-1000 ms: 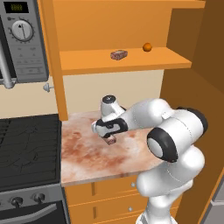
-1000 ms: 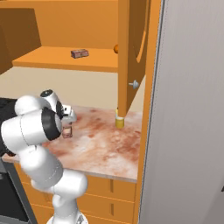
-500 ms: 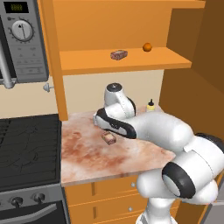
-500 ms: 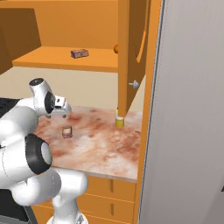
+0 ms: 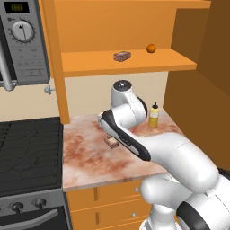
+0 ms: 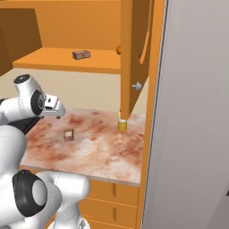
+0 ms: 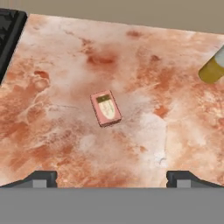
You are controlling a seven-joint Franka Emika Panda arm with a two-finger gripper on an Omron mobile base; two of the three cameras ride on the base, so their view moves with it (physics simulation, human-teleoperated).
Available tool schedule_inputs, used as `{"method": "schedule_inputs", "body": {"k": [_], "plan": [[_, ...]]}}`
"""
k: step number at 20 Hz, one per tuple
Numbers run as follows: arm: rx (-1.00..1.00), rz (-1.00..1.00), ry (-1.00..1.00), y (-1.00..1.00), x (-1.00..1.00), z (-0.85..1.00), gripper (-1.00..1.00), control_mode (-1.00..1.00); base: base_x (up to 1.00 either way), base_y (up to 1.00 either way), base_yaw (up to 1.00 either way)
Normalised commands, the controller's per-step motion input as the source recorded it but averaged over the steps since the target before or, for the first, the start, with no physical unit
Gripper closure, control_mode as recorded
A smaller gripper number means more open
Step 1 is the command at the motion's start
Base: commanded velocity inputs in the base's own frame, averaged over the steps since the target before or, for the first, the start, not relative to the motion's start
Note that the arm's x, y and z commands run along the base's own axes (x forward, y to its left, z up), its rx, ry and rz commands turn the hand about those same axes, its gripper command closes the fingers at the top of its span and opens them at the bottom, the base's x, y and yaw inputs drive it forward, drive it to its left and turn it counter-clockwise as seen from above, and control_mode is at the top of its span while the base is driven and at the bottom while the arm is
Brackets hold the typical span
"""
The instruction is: Pick the bar soap and bar soap from the cabinet and place them on the counter.
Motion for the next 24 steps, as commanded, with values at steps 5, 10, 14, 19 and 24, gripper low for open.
{"method": "schedule_inputs", "body": {"k": [5, 10, 14, 19, 24], "plan": [[0.01, -0.18, -0.02, -0.1, -0.47, 0.46, -1.0, -1.0, 0.0, 0.0, 0.0], [0.02, -0.13, -0.05, -0.04, -0.47, 0.56, -1.0, -1.0, 0.0, 0.0, 0.0], [0.03, -0.11, -0.07, -0.01, -0.39, 0.63, -1.0, -1.0, 0.0, 0.0, 0.0], [0.03, -0.06, -0.12, -0.01, -0.22, 0.62, -1.0, -1.0, 0.0, 0.0, 0.0], [0.02, 0.0, -0.19, -0.02, 0.0, 0.55, -1.0, -1.0, 0.0, 0.0, 0.0]]}}
